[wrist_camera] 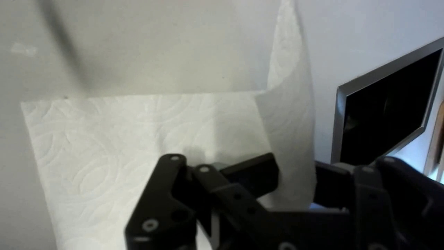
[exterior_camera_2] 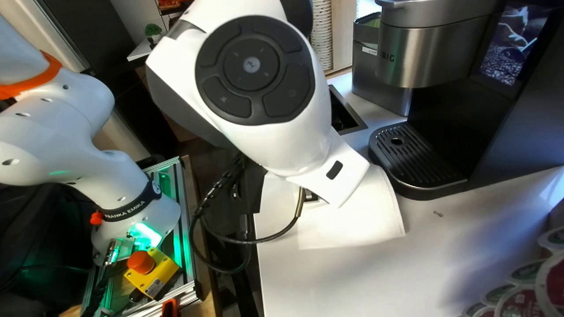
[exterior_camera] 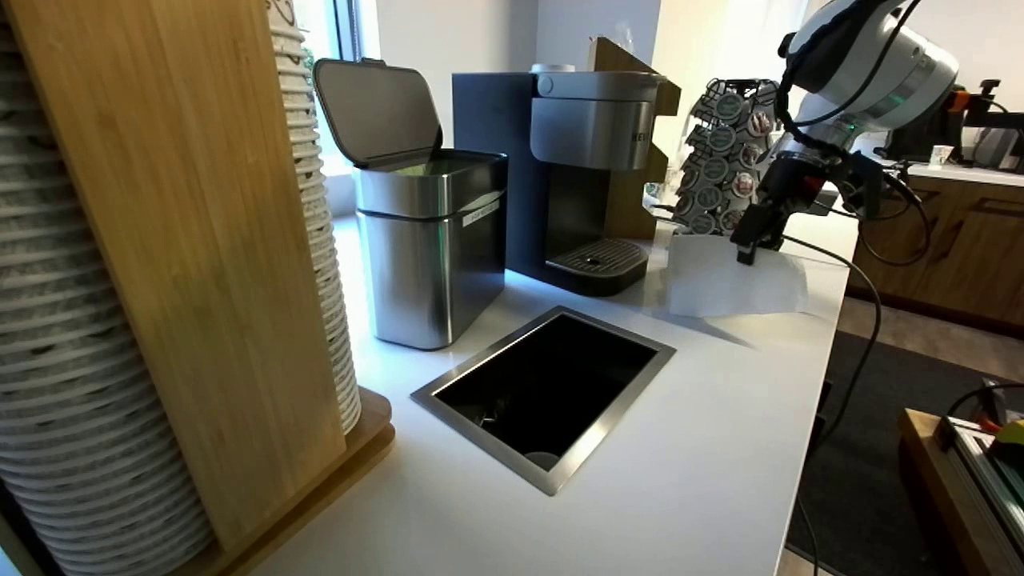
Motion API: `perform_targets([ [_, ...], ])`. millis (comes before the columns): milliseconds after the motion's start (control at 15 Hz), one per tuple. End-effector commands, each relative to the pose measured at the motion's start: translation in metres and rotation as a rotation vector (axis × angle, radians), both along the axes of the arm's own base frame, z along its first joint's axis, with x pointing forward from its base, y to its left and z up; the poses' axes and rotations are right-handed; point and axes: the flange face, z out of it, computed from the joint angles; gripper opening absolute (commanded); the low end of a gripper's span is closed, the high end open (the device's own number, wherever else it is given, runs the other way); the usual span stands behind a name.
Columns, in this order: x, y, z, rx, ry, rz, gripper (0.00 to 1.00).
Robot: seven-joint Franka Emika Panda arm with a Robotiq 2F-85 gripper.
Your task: Use the tissue to wipe the counter
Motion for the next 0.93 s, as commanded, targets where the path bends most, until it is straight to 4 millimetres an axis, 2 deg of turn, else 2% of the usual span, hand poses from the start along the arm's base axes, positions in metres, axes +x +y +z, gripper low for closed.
perform_targets([
  [0, -0.004, 0.018, 0.018, 0.023, -0.004, 0.055, 0.0],
  [467, -0.019, 0.042, 0.048, 0.22, -0.021, 0.247, 0.0],
  [667, -0.026, 0.045, 0.052, 0.289, -0.034, 0.307, 0.0],
  [867, -0.028, 0.038, 0.044, 0.353, -0.078, 0.364, 0.0],
])
